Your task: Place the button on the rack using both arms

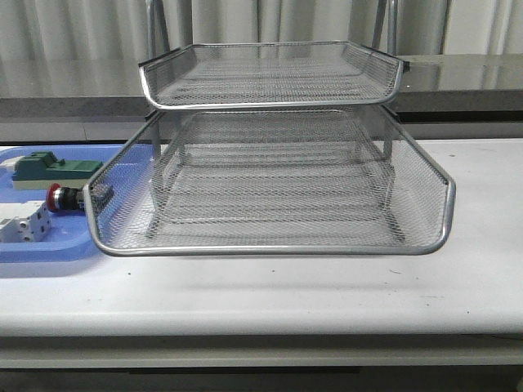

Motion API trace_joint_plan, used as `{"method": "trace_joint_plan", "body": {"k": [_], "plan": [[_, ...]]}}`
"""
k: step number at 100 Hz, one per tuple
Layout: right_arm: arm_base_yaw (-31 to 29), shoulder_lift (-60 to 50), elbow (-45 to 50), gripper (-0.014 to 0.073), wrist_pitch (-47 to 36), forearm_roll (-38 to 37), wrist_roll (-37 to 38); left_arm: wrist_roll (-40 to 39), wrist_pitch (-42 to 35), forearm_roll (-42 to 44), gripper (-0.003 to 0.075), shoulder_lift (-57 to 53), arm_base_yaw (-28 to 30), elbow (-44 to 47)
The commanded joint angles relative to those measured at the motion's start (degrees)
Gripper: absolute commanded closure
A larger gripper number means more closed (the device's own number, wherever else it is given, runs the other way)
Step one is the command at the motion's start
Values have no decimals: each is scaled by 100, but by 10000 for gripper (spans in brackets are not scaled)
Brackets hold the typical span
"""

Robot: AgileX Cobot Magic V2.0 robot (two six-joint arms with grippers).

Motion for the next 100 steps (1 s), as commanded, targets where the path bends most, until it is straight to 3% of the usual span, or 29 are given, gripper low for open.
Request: {"method": "trace_joint_plan", "body": {"k": [1,40,47,74,100], "plan": [[-21,-446,-208,141,-222,-163,107,-63,-459,-23,740,-180,-20,273],[-21,-1973,-208,156,253,-322,107,-63,-459,-23,740,-180,-20,273],[-21,-2106,-208,227,386,-357,107,-63,-459,-23,740,-180,-20,273],[-21,-2244,-208,650,417,-388,107,-63,-459,-23,740,-180,-20,273],[-21,-2244,-208,663,417,-388,107,-63,-459,-23,740,-180,-20,273]]}}
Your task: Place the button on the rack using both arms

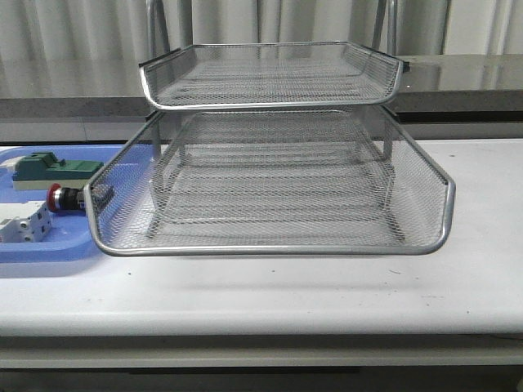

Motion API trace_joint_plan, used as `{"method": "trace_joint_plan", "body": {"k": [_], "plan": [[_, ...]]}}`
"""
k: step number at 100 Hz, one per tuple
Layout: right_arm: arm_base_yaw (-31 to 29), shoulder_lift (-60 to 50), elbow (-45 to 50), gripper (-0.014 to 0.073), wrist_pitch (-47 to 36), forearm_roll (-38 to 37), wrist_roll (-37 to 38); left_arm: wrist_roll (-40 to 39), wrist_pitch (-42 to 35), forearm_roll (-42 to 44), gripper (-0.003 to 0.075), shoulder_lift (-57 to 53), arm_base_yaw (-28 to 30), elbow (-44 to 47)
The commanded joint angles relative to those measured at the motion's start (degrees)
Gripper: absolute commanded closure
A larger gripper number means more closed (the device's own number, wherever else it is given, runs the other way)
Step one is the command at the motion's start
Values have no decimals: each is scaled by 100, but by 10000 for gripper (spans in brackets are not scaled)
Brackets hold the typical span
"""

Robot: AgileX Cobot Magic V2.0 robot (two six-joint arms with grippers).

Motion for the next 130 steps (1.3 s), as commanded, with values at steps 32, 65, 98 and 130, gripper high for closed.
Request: {"method": "trace_joint_plan", "body": {"k": [32,65,98,130], "plan": [[-21,49,-187,663,-367,-94,2,-63,-459,-23,740,-180,-20,273],[-21,49,-187,663,-367,-94,2,-63,-459,-23,740,-180,-20,273],[-21,49,-187,663,-367,-94,2,-63,-503,-23,740,-180,-20,273],[-21,49,-187,663,-367,-94,2,-63,-555,-445,740,-35,-20,-273]]}}
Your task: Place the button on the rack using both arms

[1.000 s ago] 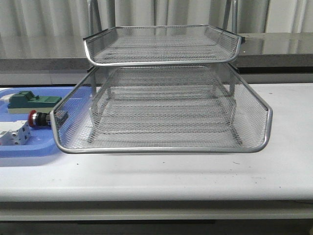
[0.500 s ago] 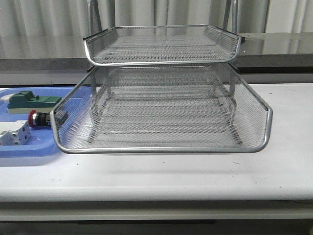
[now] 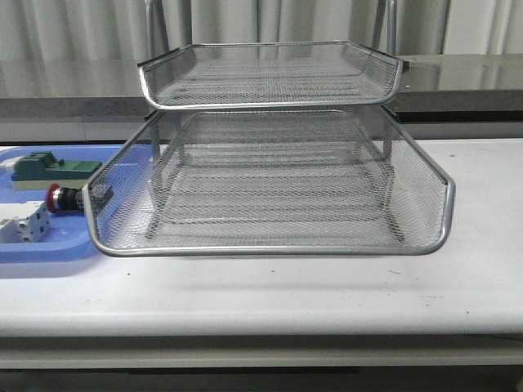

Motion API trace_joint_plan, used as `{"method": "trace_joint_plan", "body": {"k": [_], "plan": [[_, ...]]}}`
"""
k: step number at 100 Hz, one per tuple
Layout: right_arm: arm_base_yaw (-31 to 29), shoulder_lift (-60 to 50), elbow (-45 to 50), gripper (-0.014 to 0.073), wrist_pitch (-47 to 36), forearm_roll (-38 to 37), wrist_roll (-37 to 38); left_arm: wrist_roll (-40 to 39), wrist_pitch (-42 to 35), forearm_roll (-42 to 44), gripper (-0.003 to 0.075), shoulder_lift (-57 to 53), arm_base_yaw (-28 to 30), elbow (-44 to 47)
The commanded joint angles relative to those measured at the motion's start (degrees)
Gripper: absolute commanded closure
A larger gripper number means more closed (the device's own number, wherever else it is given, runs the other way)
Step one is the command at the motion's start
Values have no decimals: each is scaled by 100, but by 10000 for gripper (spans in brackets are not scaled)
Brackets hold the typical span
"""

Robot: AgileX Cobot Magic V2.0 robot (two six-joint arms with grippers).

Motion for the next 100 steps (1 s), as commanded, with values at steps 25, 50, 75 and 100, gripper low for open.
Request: {"method": "trace_joint_plan", "body": {"k": [25,50,75,100], "plan": [[-21,49,-187,663,-371,-94,-7,-63,275,-283,740,1274,-20,-1558],[-21,49,-187,663,-371,-94,-7,-63,1757,-283,740,3547,-20,-3207],[-21,49,-187,663,-371,-94,-7,-63,2831,-283,740,5654,-20,-4638],[-21,49,-187,663,-371,-94,-7,45,3060,-283,739,7042,-20,-5629]]}}
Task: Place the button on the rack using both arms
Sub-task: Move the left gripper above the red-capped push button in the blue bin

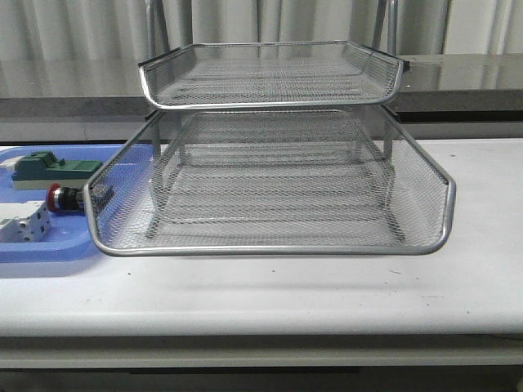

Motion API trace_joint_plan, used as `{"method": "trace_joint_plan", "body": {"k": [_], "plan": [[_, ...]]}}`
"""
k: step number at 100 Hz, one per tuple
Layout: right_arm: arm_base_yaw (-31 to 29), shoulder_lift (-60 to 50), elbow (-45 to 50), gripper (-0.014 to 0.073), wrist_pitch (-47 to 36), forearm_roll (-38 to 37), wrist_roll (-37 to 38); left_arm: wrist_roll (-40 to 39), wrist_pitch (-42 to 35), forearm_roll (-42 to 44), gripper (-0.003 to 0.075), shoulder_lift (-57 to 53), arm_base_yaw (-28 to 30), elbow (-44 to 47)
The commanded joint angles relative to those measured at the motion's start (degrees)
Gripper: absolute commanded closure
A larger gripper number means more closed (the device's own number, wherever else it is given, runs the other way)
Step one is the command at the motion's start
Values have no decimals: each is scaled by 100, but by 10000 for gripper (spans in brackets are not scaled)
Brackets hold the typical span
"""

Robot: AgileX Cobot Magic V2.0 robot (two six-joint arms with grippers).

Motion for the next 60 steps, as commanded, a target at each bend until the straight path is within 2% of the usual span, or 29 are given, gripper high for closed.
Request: {"method": "trace_joint_plan", "body": {"k": [1,13,20,30,37,42,49,52,60], "plan": [[-21,49,-187,663,-371,-89,-7,55,-236,-53,739,265,-20,-457],[-21,49,-187,663,-371,-89,-7,289,-60,-53,731,635,-20,-801],[-21,49,-187,663,-371,-89,-7,302,43,-53,678,745,-20,-935],[-21,49,-187,663,-371,-89,-7,416,107,-53,510,813,-20,-1030],[-21,49,-187,663,-371,-89,-7,524,97,-53,327,813,-20,-1039],[-21,49,-187,663,-371,-89,-7,598,60,-53,167,802,-20,-1039],[-21,49,-187,663,-371,-89,-7,598,19,-13,18,813,-20,-1039],[-21,49,-187,663,-371,-89,-7,598,-9,-13,0,813,-20,-1039],[-21,49,-187,663,-371,-89,-7,598,-21,-53,31,813,-20,-1039]]}}
